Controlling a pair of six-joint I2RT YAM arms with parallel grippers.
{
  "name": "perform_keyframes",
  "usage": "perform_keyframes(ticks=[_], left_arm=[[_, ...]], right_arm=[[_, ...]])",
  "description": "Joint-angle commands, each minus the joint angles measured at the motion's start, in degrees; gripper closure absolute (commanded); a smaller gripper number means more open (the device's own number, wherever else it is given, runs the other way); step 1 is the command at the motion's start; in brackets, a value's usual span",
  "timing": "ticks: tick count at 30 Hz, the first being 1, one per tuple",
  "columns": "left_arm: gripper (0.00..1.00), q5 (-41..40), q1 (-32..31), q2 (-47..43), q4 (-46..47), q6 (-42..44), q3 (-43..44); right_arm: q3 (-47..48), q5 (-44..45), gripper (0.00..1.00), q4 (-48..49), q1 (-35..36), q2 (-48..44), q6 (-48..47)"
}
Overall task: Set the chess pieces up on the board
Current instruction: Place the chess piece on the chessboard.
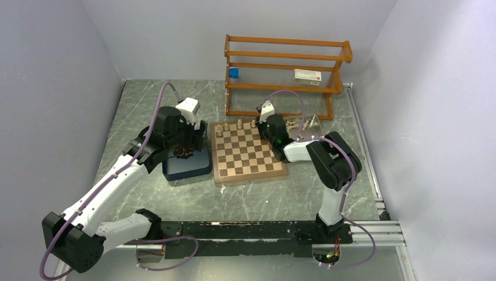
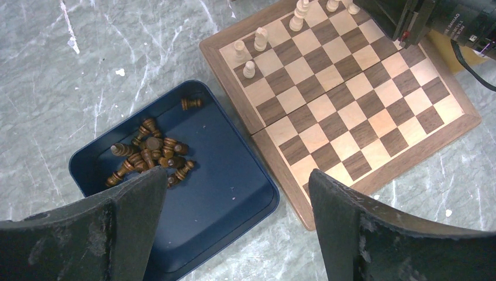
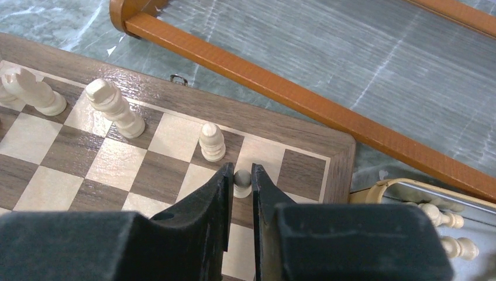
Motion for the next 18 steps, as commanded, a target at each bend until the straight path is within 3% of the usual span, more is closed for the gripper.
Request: perform_keyframes(ticks=[1, 18], left_arm=[[0.06, 1.0, -0.2, -1.0, 1.6, 0.7, -0.3], [0.06, 1.3, -0.2, -1.1, 1.7, 0.6, -0.4]], right_arm=[[1.2, 0.8, 0.81, -3.8, 0.3, -0.8, 1.2], [0.9, 1.8, 0.83, -6.6, 0.5, -1.5, 2.6]])
